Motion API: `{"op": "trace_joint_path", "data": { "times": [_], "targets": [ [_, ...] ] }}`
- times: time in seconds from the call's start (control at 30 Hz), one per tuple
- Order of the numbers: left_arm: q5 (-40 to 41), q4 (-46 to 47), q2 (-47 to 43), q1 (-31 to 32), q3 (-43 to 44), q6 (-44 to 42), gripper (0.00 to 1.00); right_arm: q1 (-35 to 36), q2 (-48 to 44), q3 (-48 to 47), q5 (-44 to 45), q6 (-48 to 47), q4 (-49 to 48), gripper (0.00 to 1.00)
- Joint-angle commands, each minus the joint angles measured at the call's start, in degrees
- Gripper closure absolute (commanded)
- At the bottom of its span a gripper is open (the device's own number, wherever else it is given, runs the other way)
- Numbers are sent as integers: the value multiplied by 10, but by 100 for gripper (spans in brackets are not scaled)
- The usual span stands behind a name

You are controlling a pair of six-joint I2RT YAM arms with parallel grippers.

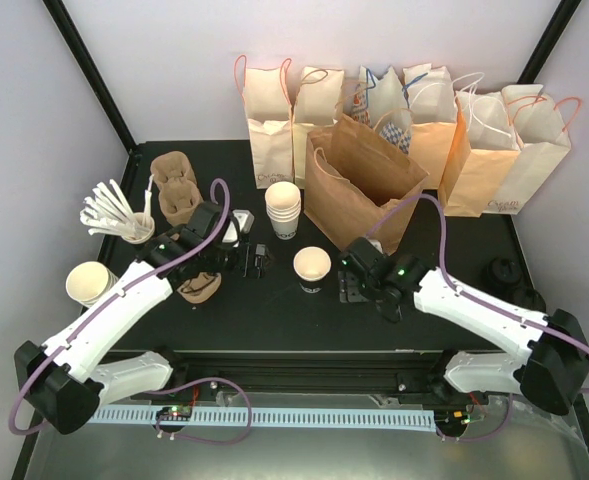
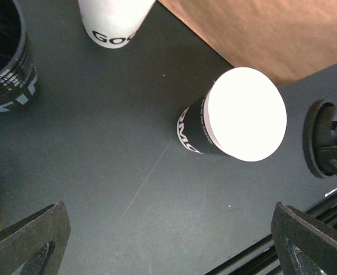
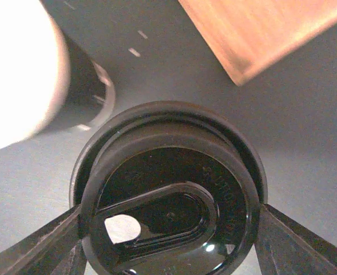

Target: Pack the takeout coffee

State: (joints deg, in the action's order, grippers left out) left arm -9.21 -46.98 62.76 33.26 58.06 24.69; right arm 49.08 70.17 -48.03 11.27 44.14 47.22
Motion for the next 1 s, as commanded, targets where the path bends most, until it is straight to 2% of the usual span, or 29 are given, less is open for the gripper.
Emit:
{"op": "trace_joint_path", "data": {
  "times": [0.0, 0.13, 0.23, 0.4, 0.67, 0.97],
  "targets": [
    [-14, 31, 10, -28, 11, 6, 1, 23, 6, -84, 12, -13, 9, 24],
    [-42, 23, 44, -68, 22, 13, 1, 49, 70, -186, 28, -35, 27, 24],
    [-93, 5, 76, -92, 40, 8, 1, 66, 127, -255, 39, -53, 51, 24],
    [-184, 45, 101, -104, 38, 7, 1, 67, 203, -330, 52, -75, 97, 24],
    [-243, 91, 130, -106, 35, 24, 6, 66, 270, -389, 70, -103, 137, 23],
    [-297, 136, 168, -106, 25, 43, 19, 61, 305, -402, 55, -108, 150, 23]
  ]
}}
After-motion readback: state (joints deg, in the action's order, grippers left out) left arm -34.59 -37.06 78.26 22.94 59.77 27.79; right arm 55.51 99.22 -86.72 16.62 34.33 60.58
